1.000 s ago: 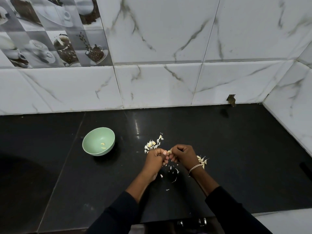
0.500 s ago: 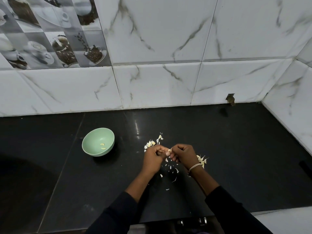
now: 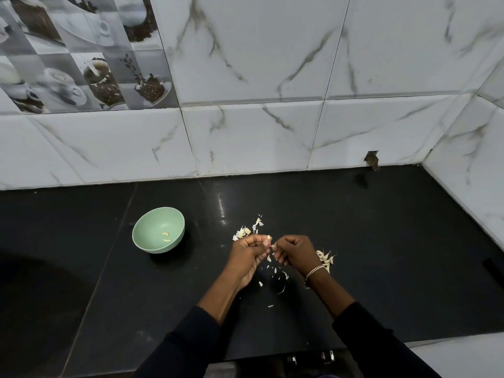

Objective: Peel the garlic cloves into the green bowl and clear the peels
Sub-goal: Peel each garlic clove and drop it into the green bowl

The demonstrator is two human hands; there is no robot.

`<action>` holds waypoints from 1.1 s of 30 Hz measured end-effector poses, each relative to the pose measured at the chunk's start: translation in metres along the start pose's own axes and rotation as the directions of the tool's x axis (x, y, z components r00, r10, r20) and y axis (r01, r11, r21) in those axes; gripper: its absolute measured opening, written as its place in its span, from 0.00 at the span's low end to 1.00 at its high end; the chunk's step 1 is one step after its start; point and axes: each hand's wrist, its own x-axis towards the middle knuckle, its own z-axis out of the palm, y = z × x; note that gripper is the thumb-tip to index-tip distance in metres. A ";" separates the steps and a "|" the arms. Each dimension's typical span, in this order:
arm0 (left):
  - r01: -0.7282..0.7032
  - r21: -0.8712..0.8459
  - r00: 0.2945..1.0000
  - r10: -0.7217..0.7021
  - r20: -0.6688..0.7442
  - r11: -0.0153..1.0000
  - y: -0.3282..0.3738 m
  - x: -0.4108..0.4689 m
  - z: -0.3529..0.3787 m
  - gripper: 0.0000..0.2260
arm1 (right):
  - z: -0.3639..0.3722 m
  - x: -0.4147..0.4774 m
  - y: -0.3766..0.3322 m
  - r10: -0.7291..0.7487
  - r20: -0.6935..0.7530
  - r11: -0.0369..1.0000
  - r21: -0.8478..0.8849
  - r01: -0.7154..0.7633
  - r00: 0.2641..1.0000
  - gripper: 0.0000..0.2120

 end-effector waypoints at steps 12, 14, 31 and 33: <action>-0.120 0.343 0.991 0.134 -0.018 0.932 -0.013 0.003 -0.013 0.06 | -0.015 0.010 0.036 0.017 -0.055 0.882 -0.469 -0.041 0.998 0.08; -0.152 0.399 0.986 0.169 -0.008 0.904 -0.014 0.003 -0.014 0.06 | -0.015 0.010 0.034 0.020 -0.057 0.916 -0.398 -0.041 0.998 0.05; -0.264 0.529 0.958 0.282 0.047 0.807 -0.015 0.007 -0.007 0.03 | -0.015 0.009 0.009 0.007 0.086 0.997 -0.080 0.000 0.996 0.05; -0.262 0.529 0.959 0.277 0.053 0.807 -0.015 0.006 -0.007 0.03 | -0.016 0.010 0.008 -0.003 0.093 0.993 -0.115 0.014 0.996 0.05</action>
